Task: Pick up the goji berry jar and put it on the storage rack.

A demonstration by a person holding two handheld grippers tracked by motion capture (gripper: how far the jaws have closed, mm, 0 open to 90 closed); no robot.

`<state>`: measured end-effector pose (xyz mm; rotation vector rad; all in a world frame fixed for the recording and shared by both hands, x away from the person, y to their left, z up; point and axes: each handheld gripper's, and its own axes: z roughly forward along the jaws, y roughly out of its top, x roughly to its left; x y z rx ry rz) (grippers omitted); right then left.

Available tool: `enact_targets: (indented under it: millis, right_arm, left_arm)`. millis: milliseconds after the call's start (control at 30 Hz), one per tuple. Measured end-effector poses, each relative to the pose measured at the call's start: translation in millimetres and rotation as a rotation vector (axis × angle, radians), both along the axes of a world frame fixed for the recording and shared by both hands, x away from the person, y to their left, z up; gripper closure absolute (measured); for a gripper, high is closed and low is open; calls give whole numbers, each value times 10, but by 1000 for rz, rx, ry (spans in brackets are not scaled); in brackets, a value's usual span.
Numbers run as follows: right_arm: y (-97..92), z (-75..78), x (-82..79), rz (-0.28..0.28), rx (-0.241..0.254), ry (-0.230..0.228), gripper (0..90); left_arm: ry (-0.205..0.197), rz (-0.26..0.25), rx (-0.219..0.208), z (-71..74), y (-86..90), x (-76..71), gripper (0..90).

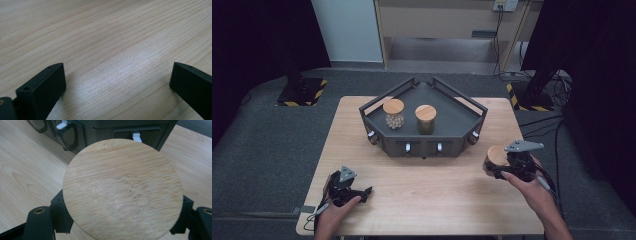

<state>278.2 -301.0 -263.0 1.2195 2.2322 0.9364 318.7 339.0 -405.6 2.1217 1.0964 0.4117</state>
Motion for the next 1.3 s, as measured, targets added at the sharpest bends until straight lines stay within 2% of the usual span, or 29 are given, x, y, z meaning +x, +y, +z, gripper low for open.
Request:
enact_targets:
  millis: [300, 767, 1033, 1300]
  right_arm:
    - [101, 67, 160, 28, -12, 13, 262]
    - [233, 386, 362, 65, -15, -13, 262]
    - [365, 531, 495, 88, -40, -21, 262]
    - [440, 647, 639, 100, -24, -30, 262]
  left_arm:
    - [0, -1, 0, 0, 1, 1, 0]
    - [0, -1, 0, 0, 2, 1, 0]
    - [0, -1, 0, 0, 2, 1, 0]
    - [1, -1, 0, 1, 1, 1, 0]
